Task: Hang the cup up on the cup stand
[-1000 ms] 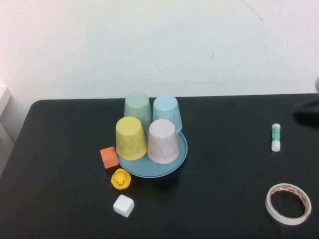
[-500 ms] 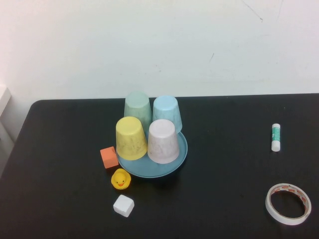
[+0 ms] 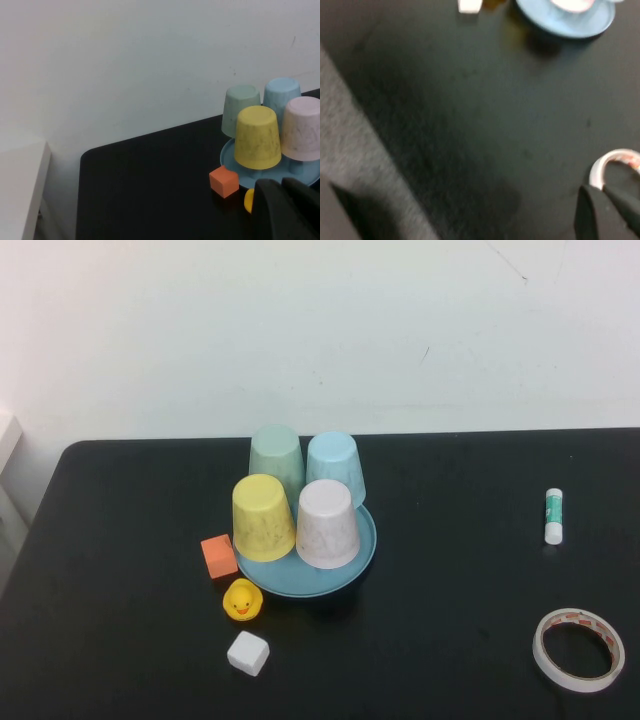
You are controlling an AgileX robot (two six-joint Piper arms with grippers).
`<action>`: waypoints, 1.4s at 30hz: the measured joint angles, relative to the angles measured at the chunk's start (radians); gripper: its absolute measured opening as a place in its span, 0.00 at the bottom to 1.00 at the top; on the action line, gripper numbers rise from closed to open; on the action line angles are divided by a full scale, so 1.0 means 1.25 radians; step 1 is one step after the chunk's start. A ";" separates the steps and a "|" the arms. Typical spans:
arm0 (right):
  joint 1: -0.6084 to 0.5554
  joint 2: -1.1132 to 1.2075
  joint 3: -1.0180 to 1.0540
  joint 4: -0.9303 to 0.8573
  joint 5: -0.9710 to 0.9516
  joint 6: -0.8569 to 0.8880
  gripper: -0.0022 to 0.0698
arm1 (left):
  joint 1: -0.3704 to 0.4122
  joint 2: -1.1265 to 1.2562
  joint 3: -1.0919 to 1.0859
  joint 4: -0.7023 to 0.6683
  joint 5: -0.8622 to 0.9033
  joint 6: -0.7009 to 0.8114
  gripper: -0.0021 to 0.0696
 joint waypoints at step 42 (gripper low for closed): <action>0.000 -0.001 0.000 0.009 0.099 0.001 0.03 | 0.096 0.000 0.273 -0.015 -0.138 -0.008 0.03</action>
